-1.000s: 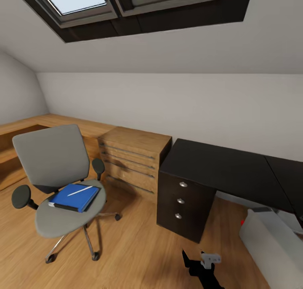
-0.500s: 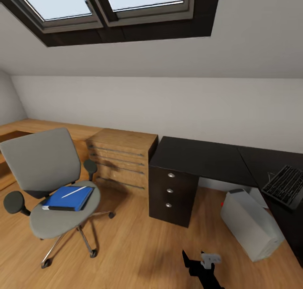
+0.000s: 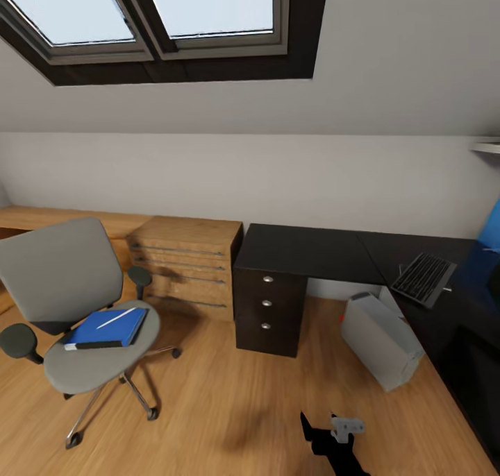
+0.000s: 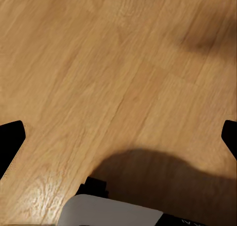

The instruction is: In the bedroom, organize the workspace by keeping the computer under the desk, ensuring the monitor is on the desk, placing the keyboard on the desk next to the monitor, placing the mouse on the desk next to the keyboard, moving the folder from the swivel chair onto the desk next to the mouse, stacking the notebook on top of the folder with the pen on top of the notebook, and positioning the swivel chair next to the desk.

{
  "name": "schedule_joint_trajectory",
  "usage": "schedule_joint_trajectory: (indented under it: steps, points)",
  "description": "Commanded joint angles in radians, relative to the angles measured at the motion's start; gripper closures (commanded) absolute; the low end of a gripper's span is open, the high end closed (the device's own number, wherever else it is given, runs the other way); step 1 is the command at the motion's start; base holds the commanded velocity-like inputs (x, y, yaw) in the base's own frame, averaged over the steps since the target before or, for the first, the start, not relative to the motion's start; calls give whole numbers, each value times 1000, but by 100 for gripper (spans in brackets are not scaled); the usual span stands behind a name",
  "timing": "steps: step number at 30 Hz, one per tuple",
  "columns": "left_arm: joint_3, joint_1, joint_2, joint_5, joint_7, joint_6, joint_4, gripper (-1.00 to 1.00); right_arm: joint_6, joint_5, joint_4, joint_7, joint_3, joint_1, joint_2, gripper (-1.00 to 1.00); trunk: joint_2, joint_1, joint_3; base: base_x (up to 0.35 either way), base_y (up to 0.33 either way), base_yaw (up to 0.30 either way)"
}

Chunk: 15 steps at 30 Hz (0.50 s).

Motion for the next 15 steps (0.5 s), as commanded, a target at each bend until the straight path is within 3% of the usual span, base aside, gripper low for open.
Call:
schedule_joint_trajectory:
  steps: [1, 6, 12, 15]
  points:
    - [4, 0, 0, 3, 1, -2, 0, -100, -2, -6, 2, 6, 5, -1, 0, -100, 6, -4, 3, -278, 203, -238]
    - [9, 0, 0, 3, 1, -2, 0, -100, -2, 8, 2, 6, 5, -1, 0, -100, 41, -24, 24, -243, 179, -238]
    - [10, 0, -1, 2, 1, -2, 0, -100, -2, 12, 2, 1, 5, -1, 1, -100, 83, -47, 49, -70, 52, -234]
    - [10, 1, -2, 2, 2, -2, 0, -100, -1, 13, 2, -46, 5, -1, 6, -100, 104, -58, 60, -131, 11, -130]
